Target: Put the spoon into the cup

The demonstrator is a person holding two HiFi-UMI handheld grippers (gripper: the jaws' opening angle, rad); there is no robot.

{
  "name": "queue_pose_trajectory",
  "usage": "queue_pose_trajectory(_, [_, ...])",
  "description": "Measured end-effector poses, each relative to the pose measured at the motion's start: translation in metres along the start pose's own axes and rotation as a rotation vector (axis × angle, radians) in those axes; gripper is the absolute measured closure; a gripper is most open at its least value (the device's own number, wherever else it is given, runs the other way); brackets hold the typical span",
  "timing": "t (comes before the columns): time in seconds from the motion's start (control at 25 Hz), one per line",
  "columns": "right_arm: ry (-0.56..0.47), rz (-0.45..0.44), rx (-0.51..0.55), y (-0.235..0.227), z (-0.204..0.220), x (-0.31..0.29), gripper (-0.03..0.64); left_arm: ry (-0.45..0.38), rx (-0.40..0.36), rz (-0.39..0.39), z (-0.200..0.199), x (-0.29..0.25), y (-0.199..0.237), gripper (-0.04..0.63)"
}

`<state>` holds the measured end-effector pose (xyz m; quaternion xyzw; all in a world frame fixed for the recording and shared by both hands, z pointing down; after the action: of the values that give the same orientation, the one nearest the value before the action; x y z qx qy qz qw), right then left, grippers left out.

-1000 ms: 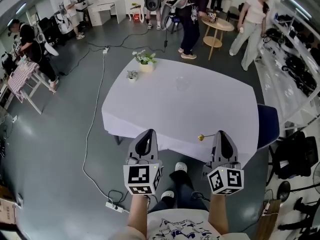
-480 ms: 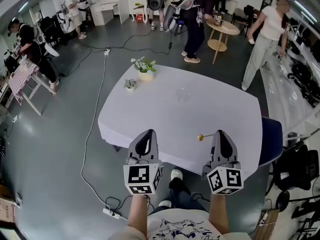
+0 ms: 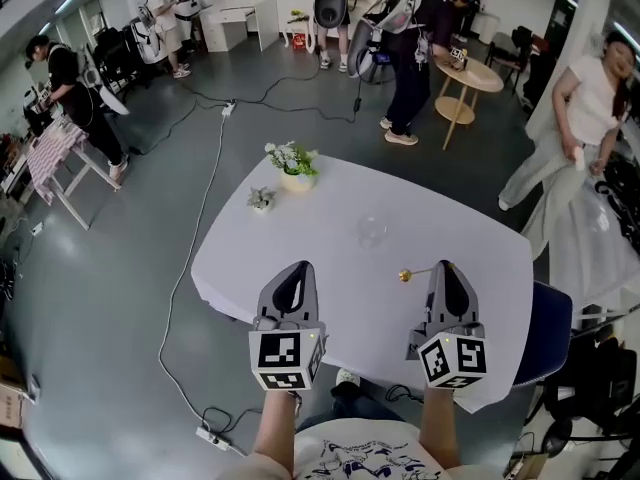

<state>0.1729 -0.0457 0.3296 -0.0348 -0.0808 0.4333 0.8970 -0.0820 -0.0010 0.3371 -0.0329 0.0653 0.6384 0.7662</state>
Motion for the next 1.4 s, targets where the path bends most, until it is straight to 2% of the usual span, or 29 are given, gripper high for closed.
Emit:
queue_pose_trajectory(0.2, [0.011, -0.021, -0.020, -0.025, 0.001, -0.033, 0.598, 0.016, -0.003, -0.025, -0.006, -0.031, -0.006, 0.581])
queue_pose_trajectory(0.6, [0.049, -0.036, -0.058, -0.043, 0.012, -0.085, 0.598, 0.074, -0.010, -0.042, -0.007, -0.082, -0.002, 0.581])
queue_pose_trajectory(0.8, [0.065, -0.022, -0.072, -0.053, 0.034, -0.124, 0.598, 0.093, -0.022, -0.005, 0.002, -0.131, 0.006, 0.581])
queue_pose_trajectory(1.0, [0.089, 0.034, -0.079, -0.065, 0.051, -0.159, 0.598, 0.119, -0.037, 0.064, 0.004, -0.182, 0.011, 0.581])
queue_pose_trajectory(1.4, [0.169, 0.102, -0.094, -0.084, 0.089, -0.208, 0.598, 0.222, -0.047, 0.162, 0.033, -0.259, 0.015, 0.581])
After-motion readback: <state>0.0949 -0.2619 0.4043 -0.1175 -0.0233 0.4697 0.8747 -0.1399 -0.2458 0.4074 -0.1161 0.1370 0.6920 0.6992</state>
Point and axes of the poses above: the fingertips, and each gripper's own axes: x backward along the fingers, y to its left, z out of its underside, the point moved 7 cm from there along x, backward along the fingers, and after that the axes turned 15 degrees about -z, right-handed, at the moved point
